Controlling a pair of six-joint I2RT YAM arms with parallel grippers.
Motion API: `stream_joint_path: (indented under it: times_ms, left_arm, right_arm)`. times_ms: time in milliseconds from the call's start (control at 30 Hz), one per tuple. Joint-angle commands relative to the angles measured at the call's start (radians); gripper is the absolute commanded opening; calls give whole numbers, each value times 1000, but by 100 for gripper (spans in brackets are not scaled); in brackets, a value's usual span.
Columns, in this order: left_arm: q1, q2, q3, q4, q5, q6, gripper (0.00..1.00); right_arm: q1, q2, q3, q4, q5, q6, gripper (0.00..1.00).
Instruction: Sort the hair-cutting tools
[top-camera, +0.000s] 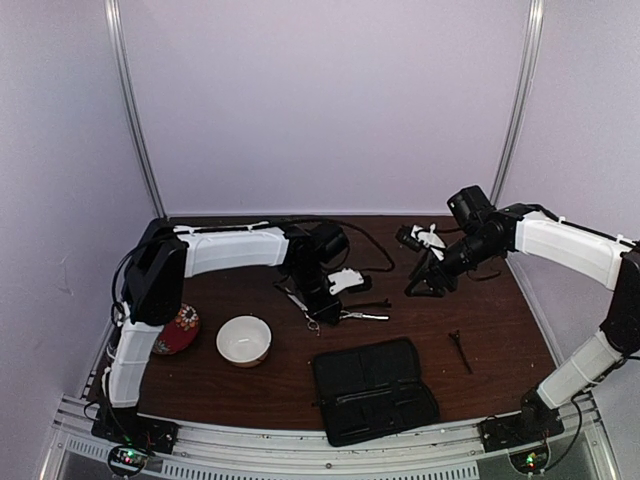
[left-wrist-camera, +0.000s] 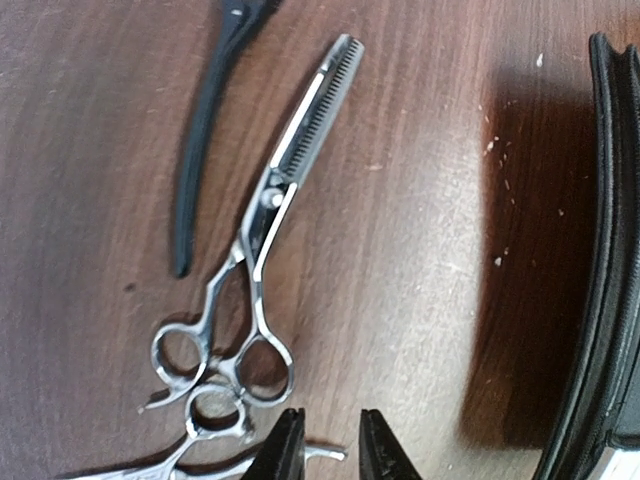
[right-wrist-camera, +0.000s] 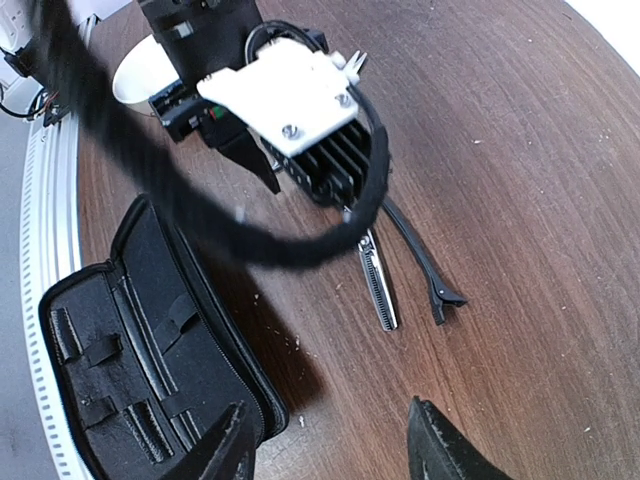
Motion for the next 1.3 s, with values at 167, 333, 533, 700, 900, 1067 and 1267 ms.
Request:
stream_joint_path:
  times_ms: [167, 333, 533, 700, 900, 1067, 1267]
  left_arm:
    - [-20, 65, 64, -3, -52, 38, 18]
    - [-22, 87, 72, -5, -93, 40, 18]
    - [-22, 111, 66, -5, -141, 44, 19]
    - [-31, 120, 68, 9, -158, 49, 19]
    - [-38, 24, 9, 30, -126, 85, 20]
    - [-37, -25, -25, 91, -153, 108, 37]
    - [-37, 8, 7, 102, -183, 109, 41]
  right_arm:
    - [-6, 34, 4, -7, -29, -14, 52]
    - [-6, 38, 4, -7, -30, -15, 53]
    - [-6, 44, 5, -11, -28, -16, 52]
    - [-6, 47, 7, -13, -28, -16, 52]
    - [-6, 48, 6, -14, -29, -19, 52]
    - [-6, 55, 8, -17, -38, -19, 52]
    - [-6, 59, 9, -21, -32, -22, 52]
